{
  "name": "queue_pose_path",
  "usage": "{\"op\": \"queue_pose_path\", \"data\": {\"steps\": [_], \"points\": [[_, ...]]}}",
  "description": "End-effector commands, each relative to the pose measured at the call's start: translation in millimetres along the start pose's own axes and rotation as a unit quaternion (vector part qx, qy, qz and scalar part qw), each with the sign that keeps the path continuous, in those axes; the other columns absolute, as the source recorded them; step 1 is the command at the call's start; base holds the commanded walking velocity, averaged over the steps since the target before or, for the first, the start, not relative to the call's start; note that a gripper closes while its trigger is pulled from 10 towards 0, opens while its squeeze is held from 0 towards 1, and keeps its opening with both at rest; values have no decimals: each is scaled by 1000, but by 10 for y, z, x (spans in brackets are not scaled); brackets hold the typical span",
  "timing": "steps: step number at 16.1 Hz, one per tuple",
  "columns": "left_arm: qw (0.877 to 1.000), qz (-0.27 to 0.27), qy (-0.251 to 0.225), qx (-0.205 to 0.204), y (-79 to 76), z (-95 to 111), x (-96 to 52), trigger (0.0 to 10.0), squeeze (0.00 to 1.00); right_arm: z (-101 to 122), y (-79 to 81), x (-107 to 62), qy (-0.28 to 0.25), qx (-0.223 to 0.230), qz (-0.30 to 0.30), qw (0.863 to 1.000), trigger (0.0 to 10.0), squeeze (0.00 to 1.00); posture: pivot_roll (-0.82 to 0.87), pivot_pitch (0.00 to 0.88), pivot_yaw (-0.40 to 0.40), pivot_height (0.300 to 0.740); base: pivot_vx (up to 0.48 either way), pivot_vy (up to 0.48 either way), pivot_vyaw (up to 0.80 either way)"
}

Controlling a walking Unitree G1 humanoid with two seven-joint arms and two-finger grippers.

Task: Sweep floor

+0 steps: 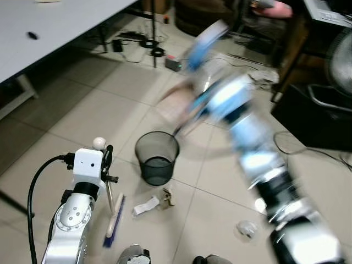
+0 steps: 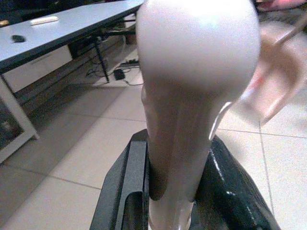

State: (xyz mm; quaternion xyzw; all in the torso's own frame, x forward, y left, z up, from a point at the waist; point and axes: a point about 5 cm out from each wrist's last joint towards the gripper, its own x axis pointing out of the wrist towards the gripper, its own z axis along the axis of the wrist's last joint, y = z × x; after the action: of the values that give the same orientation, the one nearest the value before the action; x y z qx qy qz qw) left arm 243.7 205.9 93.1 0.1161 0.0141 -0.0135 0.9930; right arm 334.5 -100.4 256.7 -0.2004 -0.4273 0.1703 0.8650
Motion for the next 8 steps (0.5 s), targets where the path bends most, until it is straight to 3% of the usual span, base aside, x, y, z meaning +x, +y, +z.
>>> {"op": "queue_pose_path", "data": {"steps": [1, 3, 4, 5, 8], "points": [[1000, -2, -7, 5, -6, 29, 8, 10000, 0, -30, -296, -9, 13, -33, -57, 998, 10000, 0, 121, 105, -34, 740, 0, 0, 0], [1000, 0, -9, 8, -3, 23, 17, 10000, 0, -208, -524, -145, 73, -64, -83, 992, 10000, 0, 117, 110, -37, 740, 0, 0, 0], [1000, 3, -12, 11, 5, 28, 26, 10000, 0, -272, -564, -205, 96, -70, -87, 989, 10000, 0, 116, 112, -38, 740, 0, 0, 0], [1000, 10, -23, 16, 28, 52, 58, 10000, 0, -410, -631, -357, 142, -65, -104, 982, 10000, 0, 111, 117, -39, 740, 0, 0, 0], [999, 14, -39, 30, 74, 107, 165, 10000, 0, -647, -663, -718, 218, -52, -135, 965, 10000, 0, 94, 153, -35, 740, 0, 0, 0]]}}
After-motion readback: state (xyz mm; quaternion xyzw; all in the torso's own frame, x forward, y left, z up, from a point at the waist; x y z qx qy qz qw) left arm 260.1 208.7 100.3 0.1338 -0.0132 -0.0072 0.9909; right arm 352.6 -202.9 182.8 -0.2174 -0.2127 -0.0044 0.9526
